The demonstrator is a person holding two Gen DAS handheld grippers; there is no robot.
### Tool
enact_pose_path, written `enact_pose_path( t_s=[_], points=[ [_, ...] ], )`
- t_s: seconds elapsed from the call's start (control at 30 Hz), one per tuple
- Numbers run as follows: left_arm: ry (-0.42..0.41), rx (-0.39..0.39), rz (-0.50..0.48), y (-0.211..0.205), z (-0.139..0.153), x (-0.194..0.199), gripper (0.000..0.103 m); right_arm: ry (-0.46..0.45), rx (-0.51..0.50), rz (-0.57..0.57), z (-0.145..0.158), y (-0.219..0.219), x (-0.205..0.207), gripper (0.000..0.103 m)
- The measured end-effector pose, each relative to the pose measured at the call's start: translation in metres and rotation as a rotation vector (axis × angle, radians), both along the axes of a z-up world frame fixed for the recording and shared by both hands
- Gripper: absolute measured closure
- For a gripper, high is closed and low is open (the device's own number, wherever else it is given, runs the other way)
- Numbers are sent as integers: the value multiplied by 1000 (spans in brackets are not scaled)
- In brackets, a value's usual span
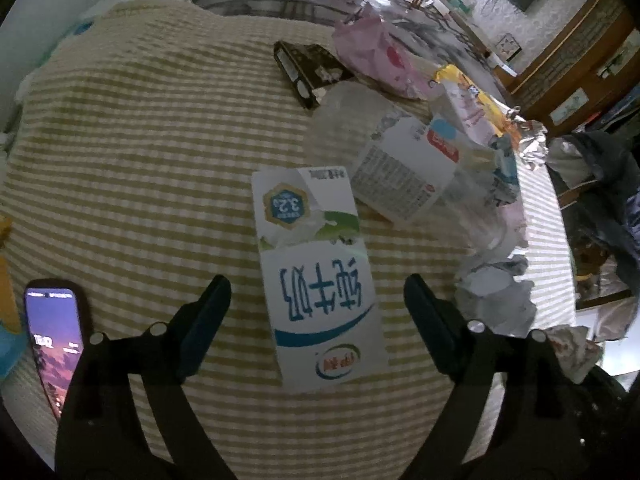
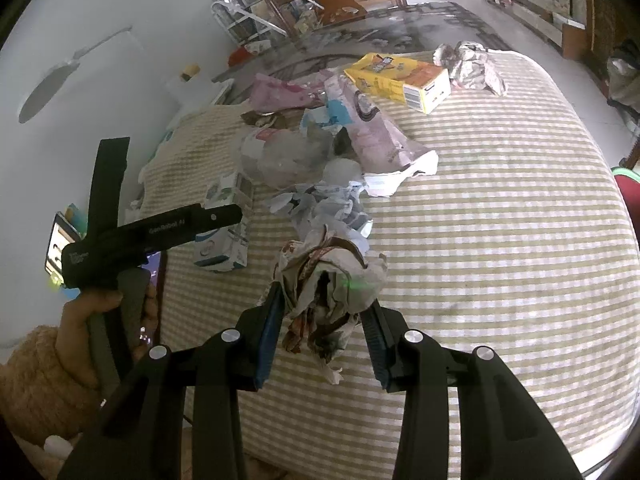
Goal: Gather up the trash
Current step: 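Grasp and lift the white milk carton with the left tool while the right holds the scrap, then carry the carton and scrap over the red bin and open both tools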
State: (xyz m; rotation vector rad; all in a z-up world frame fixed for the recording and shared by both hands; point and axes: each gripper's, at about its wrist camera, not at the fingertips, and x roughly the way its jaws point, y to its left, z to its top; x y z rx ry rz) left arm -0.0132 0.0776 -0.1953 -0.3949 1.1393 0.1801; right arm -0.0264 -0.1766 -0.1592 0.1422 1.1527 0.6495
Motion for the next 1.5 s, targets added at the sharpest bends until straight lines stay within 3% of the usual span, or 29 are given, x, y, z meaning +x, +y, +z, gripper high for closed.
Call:
enact_pose_path(
  t_s=[0.17, 0.23, 0.27, 0.3, 0.47, 0.77, 1.13, 1.5],
  points=[
    [-16, 28, -4, -3, 0, 4, 18, 4, 5, -17, 0, -7, -2, 65],
    [-11, 46, -10, -4, -1, 4, 32, 2, 6, -23, 1, -8, -2, 65],
    [-4, 52, -16, -5, -1, 4, 47, 2, 7, -28, 2, -10, -2, 65],
    [-4, 50, -18, -4, -1, 3, 48, 1, 9, -32, 2, -10, -1, 65],
    [-50, 60, -16, -5, 16, -5, 49, -8, 20, -34, 6, -14, 2, 65],
    [-216, 113, 12, -22, 77, -10, 49, -91, 52, -98, 30, -47, 24, 65],
    [-348, 110, -46, -97, 128, 27, 49, -160, 73, -131, 55, -106, 68, 65],
    [-405, 109, -99, -172, 148, 65, 49, -185, 85, -159, 63, -164, 99, 65]
  ],
)
